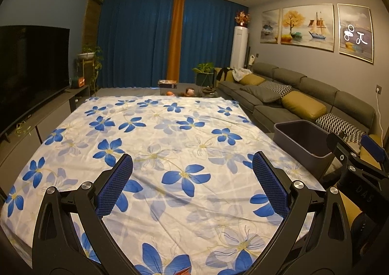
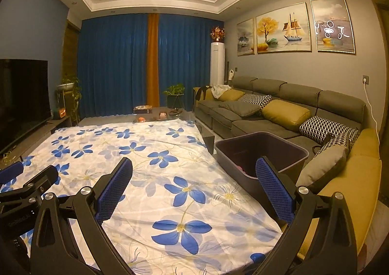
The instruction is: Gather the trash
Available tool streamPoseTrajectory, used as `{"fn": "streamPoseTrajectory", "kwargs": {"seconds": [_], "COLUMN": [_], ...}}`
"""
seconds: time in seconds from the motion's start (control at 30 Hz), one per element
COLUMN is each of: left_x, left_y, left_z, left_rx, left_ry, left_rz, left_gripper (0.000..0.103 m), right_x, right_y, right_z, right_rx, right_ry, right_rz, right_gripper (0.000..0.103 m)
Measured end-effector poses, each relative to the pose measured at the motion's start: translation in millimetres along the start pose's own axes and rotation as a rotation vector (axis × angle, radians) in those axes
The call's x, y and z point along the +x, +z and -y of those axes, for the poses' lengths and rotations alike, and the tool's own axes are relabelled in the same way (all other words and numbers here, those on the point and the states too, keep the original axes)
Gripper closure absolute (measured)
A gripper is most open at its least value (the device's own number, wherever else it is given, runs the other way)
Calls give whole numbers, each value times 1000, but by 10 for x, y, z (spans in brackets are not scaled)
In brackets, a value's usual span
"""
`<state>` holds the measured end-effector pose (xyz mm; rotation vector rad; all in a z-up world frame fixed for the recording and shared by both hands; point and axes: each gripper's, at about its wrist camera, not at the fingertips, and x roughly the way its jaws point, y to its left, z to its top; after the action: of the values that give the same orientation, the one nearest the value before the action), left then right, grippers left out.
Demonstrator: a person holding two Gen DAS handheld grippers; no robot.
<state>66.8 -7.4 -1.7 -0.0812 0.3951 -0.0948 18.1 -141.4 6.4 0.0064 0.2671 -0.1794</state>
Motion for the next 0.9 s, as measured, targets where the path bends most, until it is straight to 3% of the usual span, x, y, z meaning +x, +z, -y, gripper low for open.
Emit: {"fn": "streamPoseTrajectory", "kwargs": {"seconds": [0.9], "left_x": [-41], "left_y": [12], "left_z": [17], "left_rx": [0], "left_ry": [-5], "left_rz": [6], "left_gripper": [6], "right_x": [-43], "right_y": [11], "right_z": [11], "right_rx": [3], "right_ry": [-3], "right_rz": [15], "right_gripper": [6]}}
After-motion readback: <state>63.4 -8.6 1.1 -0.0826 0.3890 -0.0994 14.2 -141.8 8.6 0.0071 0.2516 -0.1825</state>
